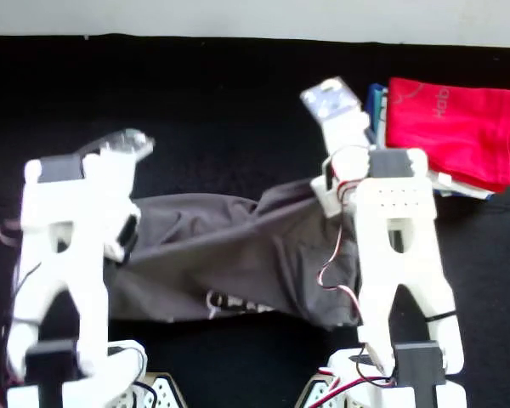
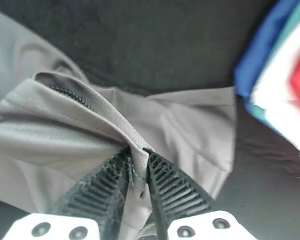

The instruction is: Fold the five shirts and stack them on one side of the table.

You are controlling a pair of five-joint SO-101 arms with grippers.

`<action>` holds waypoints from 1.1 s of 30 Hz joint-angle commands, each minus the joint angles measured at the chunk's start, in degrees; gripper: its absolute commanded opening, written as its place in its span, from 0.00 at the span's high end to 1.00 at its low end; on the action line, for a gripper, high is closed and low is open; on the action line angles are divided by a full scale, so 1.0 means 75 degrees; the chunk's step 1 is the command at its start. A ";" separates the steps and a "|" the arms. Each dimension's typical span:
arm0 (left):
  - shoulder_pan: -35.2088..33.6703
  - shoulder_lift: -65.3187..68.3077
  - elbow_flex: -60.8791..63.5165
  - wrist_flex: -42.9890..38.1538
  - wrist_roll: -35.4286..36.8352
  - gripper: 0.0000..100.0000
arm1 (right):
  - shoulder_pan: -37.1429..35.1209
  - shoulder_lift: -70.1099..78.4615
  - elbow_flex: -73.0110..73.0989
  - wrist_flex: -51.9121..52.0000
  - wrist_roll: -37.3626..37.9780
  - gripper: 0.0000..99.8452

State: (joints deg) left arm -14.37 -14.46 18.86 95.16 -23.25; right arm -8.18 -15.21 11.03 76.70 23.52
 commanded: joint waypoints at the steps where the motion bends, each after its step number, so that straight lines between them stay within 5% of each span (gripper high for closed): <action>1: 0.0053 0.0838 -0.2139 0.0821 0.0082 0.98 | 0.0193 -0.0275 -0.0990 0.0393 0.0047 0.99; 8: 0.0018 0.0955 -0.2444 0.0844 -0.0234 0.75 | 0.0358 -0.0322 -0.1225 0.0885 0.0082 0.99; 17: -0.0205 0.0756 -0.2444 0.0516 -0.0481 0.77 | 0.0322 -0.1330 -0.0803 0.2585 0.0094 0.99; 33: -0.0580 0.4894 -0.2503 -0.1969 -0.0152 0.77 | 0.0639 -0.3815 0.2643 0.1916 0.0563 0.99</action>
State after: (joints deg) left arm -17.89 21.76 2.07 83.38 -24.84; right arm -3.96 -42.29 28.97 92.62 27.47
